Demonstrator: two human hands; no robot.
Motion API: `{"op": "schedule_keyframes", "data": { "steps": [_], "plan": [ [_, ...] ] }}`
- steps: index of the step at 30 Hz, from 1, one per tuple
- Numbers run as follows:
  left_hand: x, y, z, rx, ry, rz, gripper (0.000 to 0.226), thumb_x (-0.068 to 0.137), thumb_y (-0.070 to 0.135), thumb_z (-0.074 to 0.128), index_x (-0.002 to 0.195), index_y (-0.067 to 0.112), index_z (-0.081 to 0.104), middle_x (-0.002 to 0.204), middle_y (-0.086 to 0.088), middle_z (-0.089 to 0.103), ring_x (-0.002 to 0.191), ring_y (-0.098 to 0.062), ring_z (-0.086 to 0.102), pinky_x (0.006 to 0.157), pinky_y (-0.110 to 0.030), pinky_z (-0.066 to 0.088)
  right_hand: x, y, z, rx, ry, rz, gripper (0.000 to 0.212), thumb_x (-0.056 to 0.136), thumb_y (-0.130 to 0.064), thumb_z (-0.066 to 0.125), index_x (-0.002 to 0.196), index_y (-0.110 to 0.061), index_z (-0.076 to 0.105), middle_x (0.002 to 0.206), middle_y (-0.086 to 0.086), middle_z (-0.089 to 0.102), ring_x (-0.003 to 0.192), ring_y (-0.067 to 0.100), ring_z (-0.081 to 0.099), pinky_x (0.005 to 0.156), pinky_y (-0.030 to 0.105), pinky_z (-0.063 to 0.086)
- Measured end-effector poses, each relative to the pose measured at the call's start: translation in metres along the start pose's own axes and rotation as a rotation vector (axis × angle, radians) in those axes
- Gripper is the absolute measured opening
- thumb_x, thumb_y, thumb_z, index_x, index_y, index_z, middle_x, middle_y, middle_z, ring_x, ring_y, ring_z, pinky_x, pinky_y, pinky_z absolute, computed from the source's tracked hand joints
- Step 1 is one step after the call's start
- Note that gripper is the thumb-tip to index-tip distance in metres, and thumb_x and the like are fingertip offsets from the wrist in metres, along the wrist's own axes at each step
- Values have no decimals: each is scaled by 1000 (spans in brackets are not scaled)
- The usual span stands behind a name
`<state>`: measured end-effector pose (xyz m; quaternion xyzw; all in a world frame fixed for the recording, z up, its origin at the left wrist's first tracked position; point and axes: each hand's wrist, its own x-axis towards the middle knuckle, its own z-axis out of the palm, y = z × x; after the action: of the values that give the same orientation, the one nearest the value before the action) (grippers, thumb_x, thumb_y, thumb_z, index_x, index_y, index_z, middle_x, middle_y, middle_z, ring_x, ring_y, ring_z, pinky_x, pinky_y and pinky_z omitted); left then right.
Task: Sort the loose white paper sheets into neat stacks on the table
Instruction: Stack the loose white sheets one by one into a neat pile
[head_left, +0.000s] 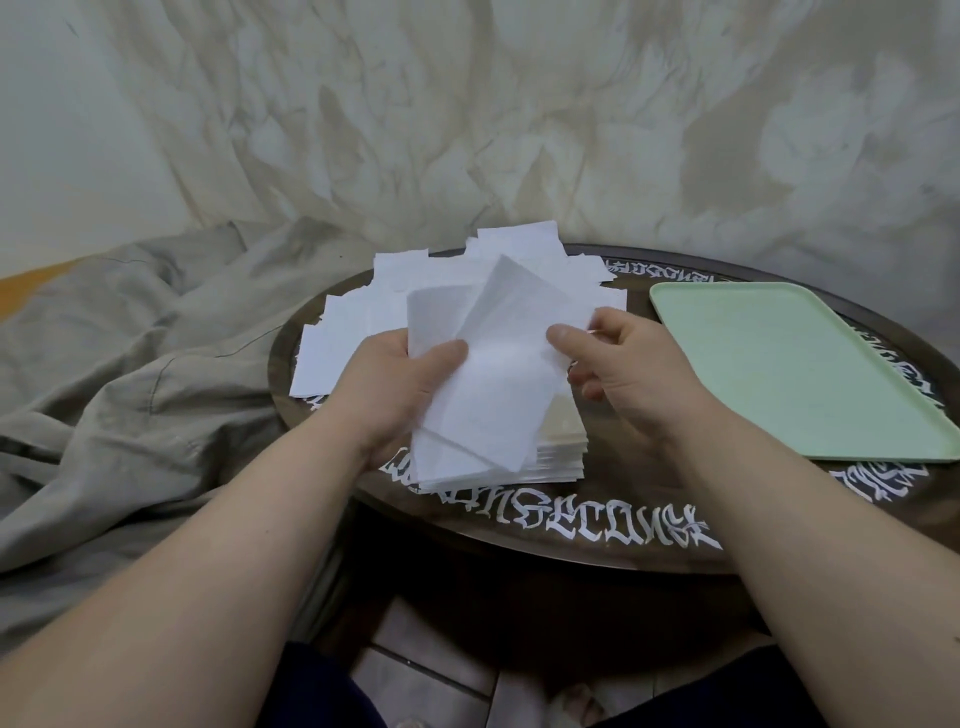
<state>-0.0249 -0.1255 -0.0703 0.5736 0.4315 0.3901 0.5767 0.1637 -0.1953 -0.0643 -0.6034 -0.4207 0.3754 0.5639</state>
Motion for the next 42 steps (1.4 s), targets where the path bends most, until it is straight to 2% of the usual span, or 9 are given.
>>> {"op": "schedule_keyframes", "data": {
  "steps": [3, 8, 11, 13, 19, 24, 31, 38, 42],
  "plan": [
    [4, 1, 2, -106, 82, -15, 10, 95, 19, 57, 94, 14, 65, 94, -5, 74, 86, -23, 71, 79, -42, 57, -5, 3, 0, -191, -148, 34, 11, 79, -26, 73, 78, -16, 69, 71, -4, 69, 61, 6, 57, 58, 20, 45],
    [-1, 0, 5, -29, 30, -72, 15, 98, 21, 51, 92, 16, 63, 82, 1, 73, 72, -17, 70, 59, -30, 55, -1, 3, 2, -107, -13, 38, 6, 83, -11, 68, 78, -7, 69, 84, 10, 72, 72, 15, 68, 73, 29, 56],
    [-1, -1, 4, -2, 19, -77, 15, 98, 22, 51, 93, 16, 64, 86, -2, 74, 81, -22, 70, 73, -37, 56, 2, 5, -1, -88, -29, 161, 26, 87, -29, 65, 91, -4, 66, 91, 14, 72, 69, 18, 67, 70, 32, 55],
    [0, -1, 4, -55, 26, -67, 14, 98, 21, 51, 94, 17, 64, 84, 1, 74, 77, -18, 71, 63, -32, 56, 0, 6, -1, -142, -95, 207, 36, 84, -42, 66, 94, -8, 66, 88, 10, 72, 66, 16, 65, 65, 30, 53],
    [-2, 2, 9, 21, 38, 9, 20, 99, 21, 48, 87, 18, 65, 79, 5, 73, 70, -13, 70, 50, -22, 49, 0, -2, 5, 31, -19, 103, 14, 83, -5, 67, 70, -7, 64, 68, 6, 64, 61, 15, 59, 63, 27, 51],
    [2, 9, -8, 351, 202, 140, 30, 86, 40, 51, 84, 13, 65, 91, -8, 71, 88, -32, 66, 79, -48, 54, 16, -6, -1, 66, 102, 83, 20, 83, 2, 62, 70, -13, 59, 73, 5, 61, 64, 19, 57, 60, 28, 46],
    [14, -1, -46, 390, 596, 260, 33, 89, 27, 52, 81, -4, 60, 73, -8, 55, 69, -18, 47, 68, -45, 49, 37, -6, -8, -896, -361, -106, 13, 86, -6, 56, 85, -18, 62, 77, -9, 59, 75, 11, 52, 53, 7, 38],
    [13, 1, -40, 187, 465, 222, 16, 84, 27, 65, 70, 19, 63, 77, 2, 68, 71, -16, 60, 73, -40, 54, 56, 3, 3, -1192, -121, -409, 31, 94, -18, 46, 123, -21, 57, 122, 1, 60, 115, 24, 49, 88, 32, 41],
    [6, 3, -29, 233, 172, 126, 17, 73, 37, 71, 79, 21, 71, 84, 2, 75, 79, -20, 70, 76, -41, 56, 39, -3, 6, -882, -11, -339, 29, 96, -32, 49, 119, -20, 60, 121, -4, 62, 114, 16, 53, 92, 30, 40]
  ]
}}
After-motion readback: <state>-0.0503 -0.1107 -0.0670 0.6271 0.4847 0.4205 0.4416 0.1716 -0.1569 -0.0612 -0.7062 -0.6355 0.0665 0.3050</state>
